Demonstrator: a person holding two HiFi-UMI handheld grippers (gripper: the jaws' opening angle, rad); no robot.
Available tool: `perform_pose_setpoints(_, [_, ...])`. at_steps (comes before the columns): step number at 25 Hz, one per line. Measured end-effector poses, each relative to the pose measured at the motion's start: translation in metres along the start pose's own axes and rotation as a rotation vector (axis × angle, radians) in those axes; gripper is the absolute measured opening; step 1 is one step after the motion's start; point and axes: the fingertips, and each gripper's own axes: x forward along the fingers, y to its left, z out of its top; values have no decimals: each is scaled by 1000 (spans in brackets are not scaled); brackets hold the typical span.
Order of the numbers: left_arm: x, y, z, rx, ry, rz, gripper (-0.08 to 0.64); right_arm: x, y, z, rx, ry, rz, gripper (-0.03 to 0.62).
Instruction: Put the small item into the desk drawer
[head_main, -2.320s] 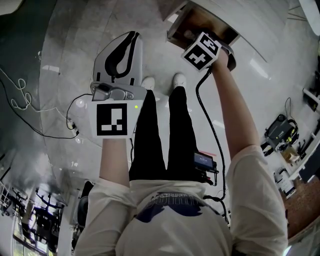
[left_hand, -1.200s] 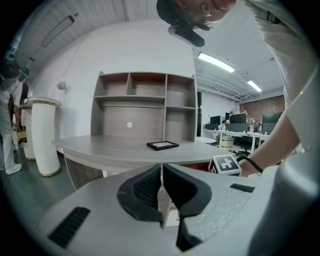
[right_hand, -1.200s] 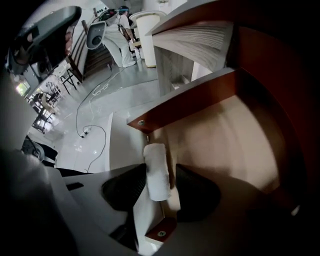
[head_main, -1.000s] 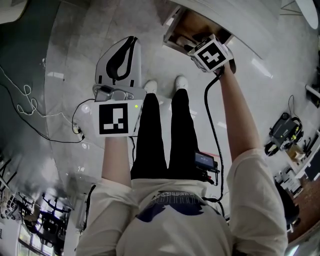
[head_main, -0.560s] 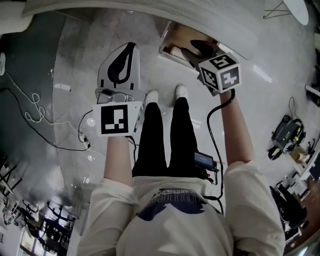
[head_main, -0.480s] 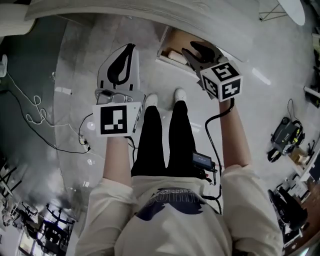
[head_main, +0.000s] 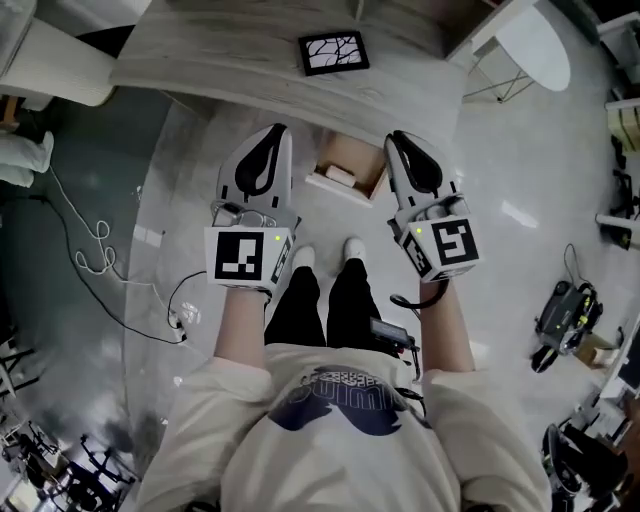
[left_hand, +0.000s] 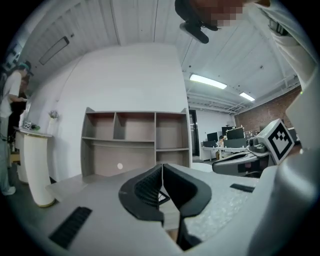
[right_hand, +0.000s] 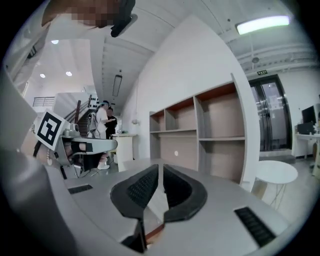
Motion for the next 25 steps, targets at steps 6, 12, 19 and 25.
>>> perform_pose_setpoints(6, [-4, -10, 81, 57, -117, 23, 12, -33, -13, 82, 6, -150, -59, 15])
perform_pose_setpoints(12, [-8, -22, 135, 99, -200, 34, 12, -55, -27, 143, -16, -255, -130, 8])
perform_pose_setpoints(19, [-11, -22, 185, 139, -311, 81, 12, -65, -40, 186, -62, -343, -178, 0])
perform_pose_setpoints(25, [-7, -20, 210, 169, -362, 93, 12, -64, -44, 202, -102, -373, -193, 0])
